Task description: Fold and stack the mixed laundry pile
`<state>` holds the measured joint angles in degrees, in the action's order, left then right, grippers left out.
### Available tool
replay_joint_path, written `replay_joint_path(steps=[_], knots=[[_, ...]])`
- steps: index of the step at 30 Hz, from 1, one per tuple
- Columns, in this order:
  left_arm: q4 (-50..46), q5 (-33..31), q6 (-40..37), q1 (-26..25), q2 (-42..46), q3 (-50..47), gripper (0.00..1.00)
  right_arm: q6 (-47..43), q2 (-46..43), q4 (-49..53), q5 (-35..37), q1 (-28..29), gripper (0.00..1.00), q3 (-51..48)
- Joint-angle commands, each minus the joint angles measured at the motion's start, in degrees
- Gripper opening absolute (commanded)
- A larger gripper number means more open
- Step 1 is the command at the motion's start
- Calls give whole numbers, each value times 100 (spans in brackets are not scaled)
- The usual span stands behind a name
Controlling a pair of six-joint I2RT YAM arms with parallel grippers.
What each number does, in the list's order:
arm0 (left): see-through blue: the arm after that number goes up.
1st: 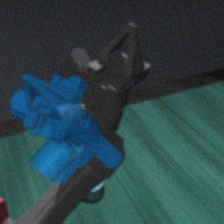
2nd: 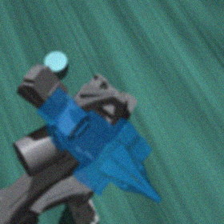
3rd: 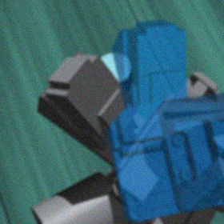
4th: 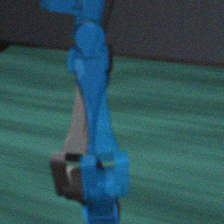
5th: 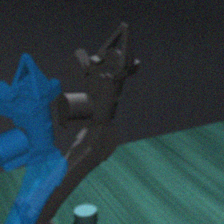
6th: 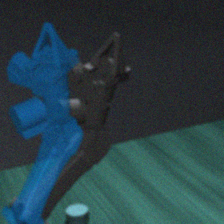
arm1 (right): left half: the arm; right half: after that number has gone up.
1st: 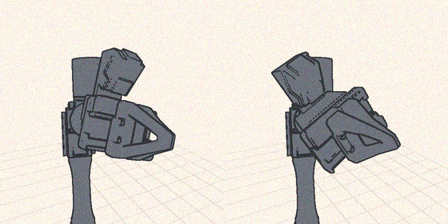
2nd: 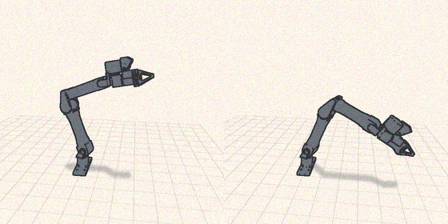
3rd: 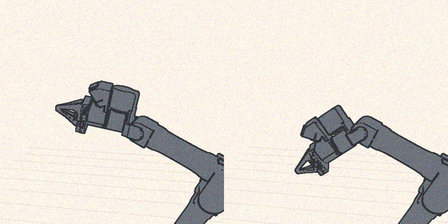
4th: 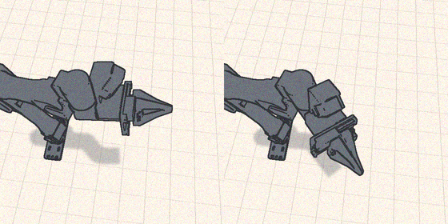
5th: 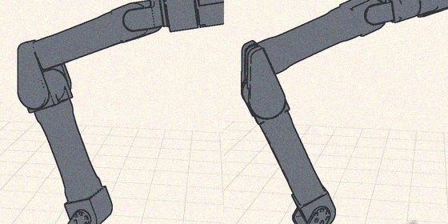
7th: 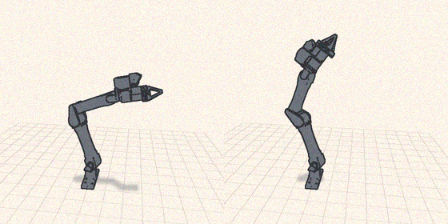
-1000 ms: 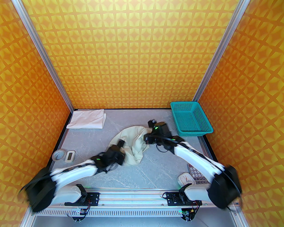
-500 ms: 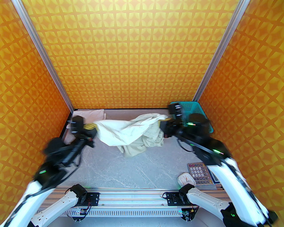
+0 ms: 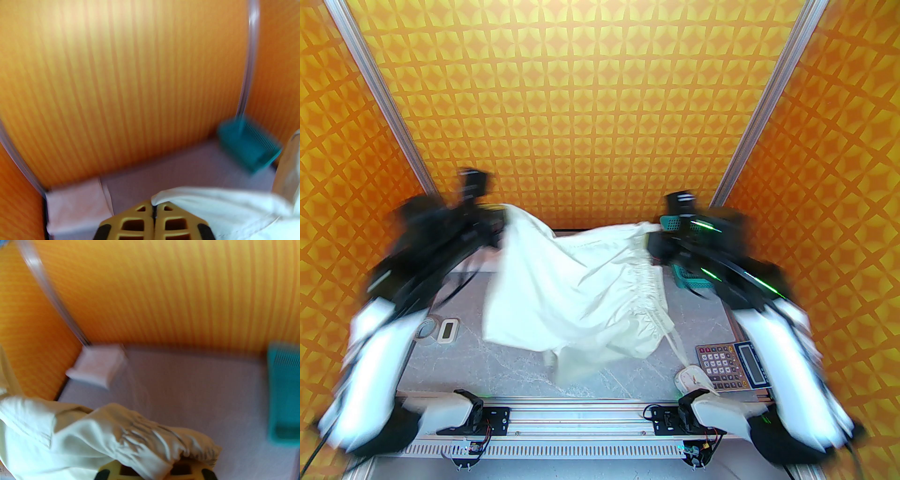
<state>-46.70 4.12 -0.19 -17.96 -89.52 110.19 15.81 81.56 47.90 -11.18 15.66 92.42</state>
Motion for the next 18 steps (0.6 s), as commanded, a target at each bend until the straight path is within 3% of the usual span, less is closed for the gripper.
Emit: replay_joint_path(steps=[1,4,8,11,18], knots=[[18,772,317,471,-1287,-218,17,395,978,-1006,-734,-358,32,-504],[855,827,634,674,-2269,-305,33,313,1930,-1685,-618,-511,51,-480],[1167,832,909,757,-2816,-353,49,321,2582,-1411,-644,-782,62,-186],[1330,832,1025,728,-2404,-1035,56,122,2334,-1322,-378,-863,63,-627],[1863,819,1705,208,-388,-4076,61,343,1159,-1512,-225,-839,64,-2893]])
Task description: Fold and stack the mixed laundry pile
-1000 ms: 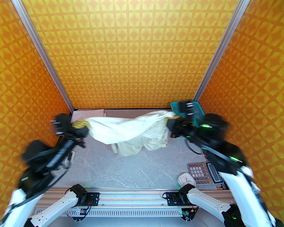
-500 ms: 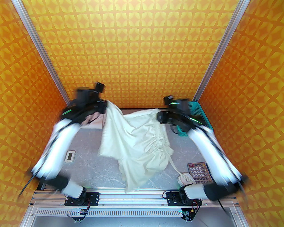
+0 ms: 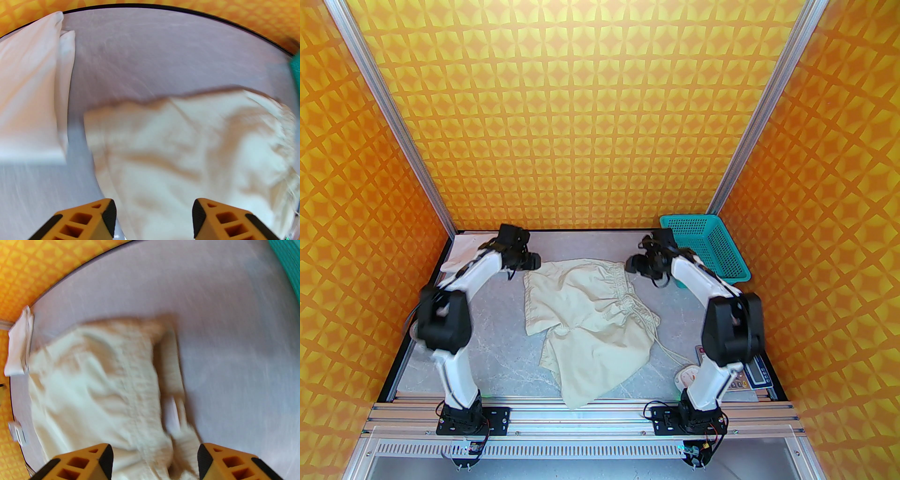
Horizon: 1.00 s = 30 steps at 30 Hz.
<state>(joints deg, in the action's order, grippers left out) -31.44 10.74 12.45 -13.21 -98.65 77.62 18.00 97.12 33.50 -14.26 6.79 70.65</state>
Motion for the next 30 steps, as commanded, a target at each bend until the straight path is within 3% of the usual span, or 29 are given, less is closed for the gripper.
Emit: replay_joint_path(steps=[1,4,9,13,18,24,26,30], knots=[[480,161,587,-331,743,-1229,62,105,-572,-123,84,75,65,-1010],[856,375,746,-472,842,-1887,60,-219,-728,44,181,375,57,-1341],[1278,590,798,-476,-117,-1491,40,-126,-244,91,319,730,34,-1008],[1325,587,768,-378,-1337,-335,28,-7,693,14,378,728,28,-302],[1263,581,635,-245,-2842,1402,22,248,1795,62,183,538,25,804],[664,727,554,-64,-4619,4001,20,923,2562,-256,-488,4,27,1520],[511,887,603,-46,-5004,4680,23,985,2408,-263,-732,-78,34,1496],[124,1059,565,-24,-5275,5656,32,606,1383,-121,-511,-125,51,957]])
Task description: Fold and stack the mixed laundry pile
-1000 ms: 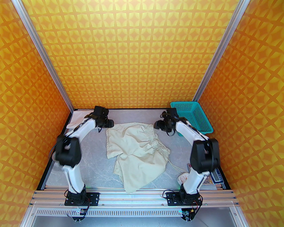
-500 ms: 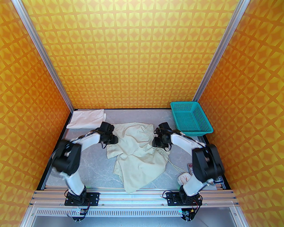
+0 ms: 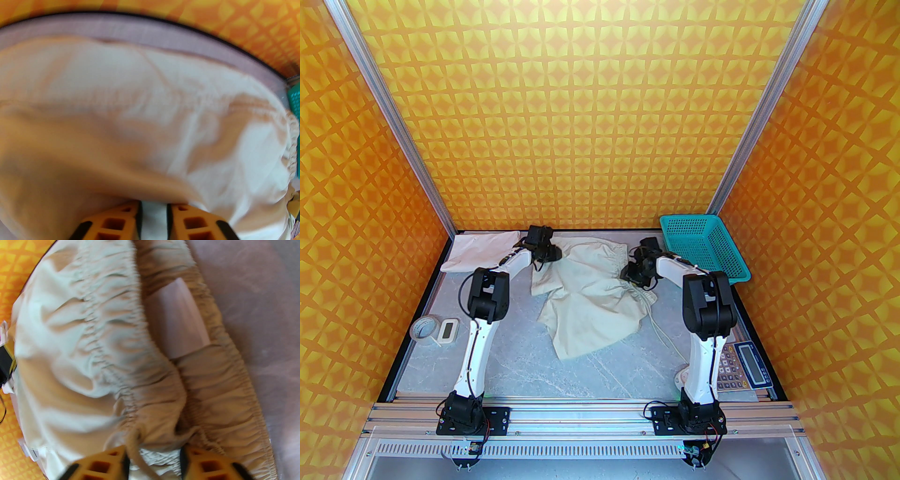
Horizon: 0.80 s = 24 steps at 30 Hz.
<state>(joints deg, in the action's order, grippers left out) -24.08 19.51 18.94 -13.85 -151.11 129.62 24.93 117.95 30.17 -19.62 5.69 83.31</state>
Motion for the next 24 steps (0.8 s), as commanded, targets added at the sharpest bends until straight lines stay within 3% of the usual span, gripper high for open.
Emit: replay_joint_path(steps=[1,3,7,9,13,17,24], knots=[[-837,185,-91,38,45,585,35,-203,-991,290,110,-52,53,-497],[-862,219,-152,1,464,291,41,-328,-1449,324,163,-147,56,-923],[-312,217,-198,-53,1832,-1253,56,-429,-2171,286,-30,-183,60,-1817],[-112,220,-147,-52,2427,-1992,57,-385,-2476,236,-30,-183,61,-2319],[442,211,82,-195,3746,-3669,59,-492,-3088,399,678,-191,66,-2996],[731,220,151,-512,4597,-5054,60,-490,-3081,99,547,-373,68,-3297],[910,220,313,-703,5384,-6316,60,-462,-2800,-91,792,-402,55,-3487]])
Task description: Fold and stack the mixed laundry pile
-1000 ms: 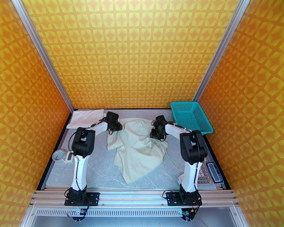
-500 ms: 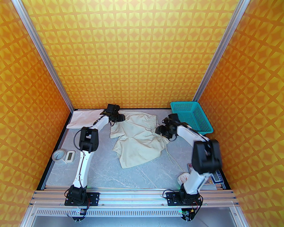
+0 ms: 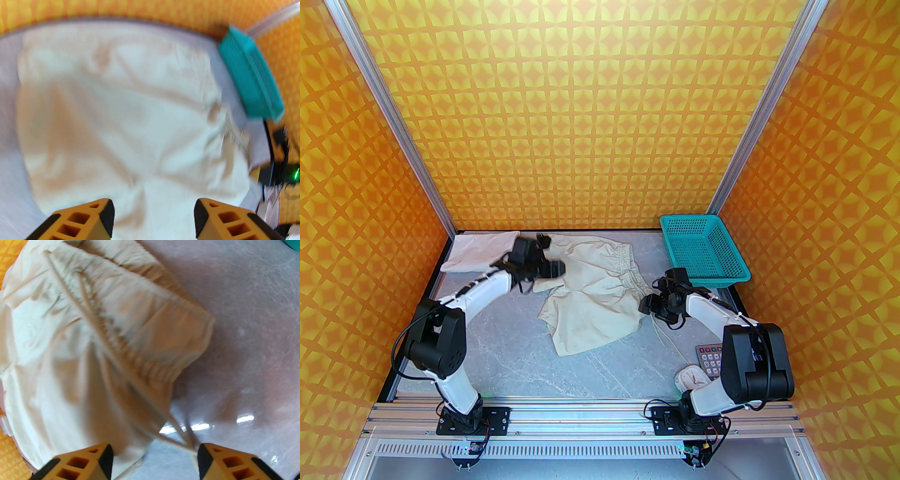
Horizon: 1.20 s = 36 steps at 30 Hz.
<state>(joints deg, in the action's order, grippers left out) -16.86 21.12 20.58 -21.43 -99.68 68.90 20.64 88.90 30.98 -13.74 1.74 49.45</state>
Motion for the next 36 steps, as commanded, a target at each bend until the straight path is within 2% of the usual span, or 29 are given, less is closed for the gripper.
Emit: replay_joint_path(steps=[1,11,16,20,23,27,31,36], knots=[[159,66,159,51,279,-309,60,-41,117,-160,279,-7,53,-79],[41,76,295,-77,1058,-987,61,17,-285,-37,377,-82,40,-222],[-36,74,298,-73,1333,-1222,62,46,-597,262,663,-85,37,-374],[-23,68,322,-78,1316,-1257,62,-14,-534,270,692,-70,39,-428],[-35,75,327,-76,1242,-1183,62,-83,-249,312,784,105,44,-234],[-59,66,323,-72,1282,-1134,62,-65,176,219,931,287,45,-39],[-85,67,300,-73,1300,-1124,62,-43,649,72,1146,294,38,156],[-95,68,299,-74,1317,-1132,62,-134,870,66,1559,297,20,422]])
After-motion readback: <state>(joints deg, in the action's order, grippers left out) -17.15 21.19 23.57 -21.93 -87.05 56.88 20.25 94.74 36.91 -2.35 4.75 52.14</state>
